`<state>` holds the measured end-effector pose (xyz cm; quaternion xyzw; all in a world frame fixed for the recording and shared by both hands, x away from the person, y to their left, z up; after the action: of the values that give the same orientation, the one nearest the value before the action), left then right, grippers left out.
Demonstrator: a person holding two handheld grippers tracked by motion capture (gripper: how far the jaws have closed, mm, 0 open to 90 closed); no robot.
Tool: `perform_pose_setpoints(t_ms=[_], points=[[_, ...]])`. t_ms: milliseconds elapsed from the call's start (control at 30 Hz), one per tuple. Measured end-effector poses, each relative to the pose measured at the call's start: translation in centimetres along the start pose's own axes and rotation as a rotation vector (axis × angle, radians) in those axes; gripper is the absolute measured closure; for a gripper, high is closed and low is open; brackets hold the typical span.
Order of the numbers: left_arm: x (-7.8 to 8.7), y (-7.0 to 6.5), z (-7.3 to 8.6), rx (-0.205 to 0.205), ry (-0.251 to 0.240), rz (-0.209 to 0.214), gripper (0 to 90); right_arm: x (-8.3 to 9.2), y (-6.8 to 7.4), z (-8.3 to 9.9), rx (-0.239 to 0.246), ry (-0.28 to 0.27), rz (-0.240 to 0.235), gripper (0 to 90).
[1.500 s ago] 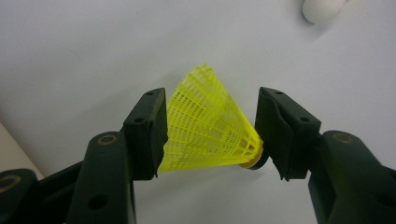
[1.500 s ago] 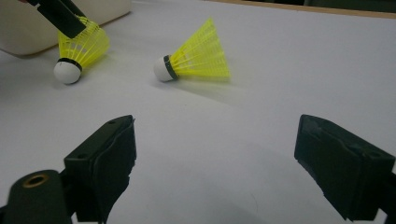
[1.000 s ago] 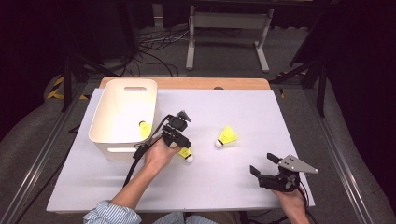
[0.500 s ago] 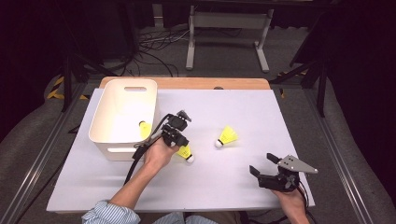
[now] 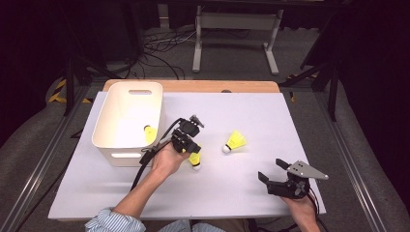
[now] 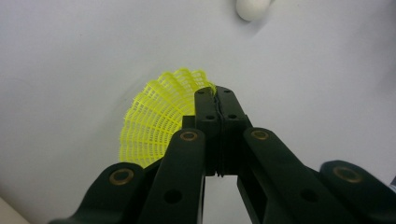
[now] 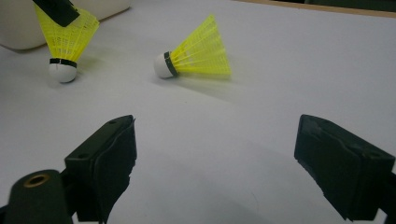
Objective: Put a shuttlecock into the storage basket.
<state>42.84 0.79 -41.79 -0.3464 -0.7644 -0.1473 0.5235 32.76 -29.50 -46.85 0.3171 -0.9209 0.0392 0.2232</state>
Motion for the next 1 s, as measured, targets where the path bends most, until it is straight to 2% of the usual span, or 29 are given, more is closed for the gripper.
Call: perform_pose_setpoints(t_ms=[133,567,700,1000], points=[[0.2,-0.1,0.0,-0.014,0.004,0.001,90.0,0.0,-0.1,0.0,-0.002,-0.003,0.0,13.2],[2.1,-0.2,-0.1,-0.046,-0.032,-0.012,89.9,0.0,0.0,0.0,-0.002,-0.001,-0.002,13.2],[2.6,-0.1,-0.2,-0.032,-0.047,0.015,89.7,0.0,0.0,0.0,-0.001,-0.002,-0.001,13.2],[4.6,0.1,-0.7,-0.037,-0.082,-0.005,89.7,0.0,0.0,0.0,-0.003,-0.002,-0.002,13.2]])
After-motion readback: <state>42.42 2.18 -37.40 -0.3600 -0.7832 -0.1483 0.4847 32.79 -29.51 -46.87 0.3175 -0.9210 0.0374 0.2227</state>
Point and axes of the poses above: each handheld gripper's, and its own axes: x roughly backward along the jaws, z roughly out of its underside, y roughly to its left, the point moved 4 cm from there along -x, roughly forward along the jaws, and after that the axes turned 5 degrees about -z, right-handed, at the moved point
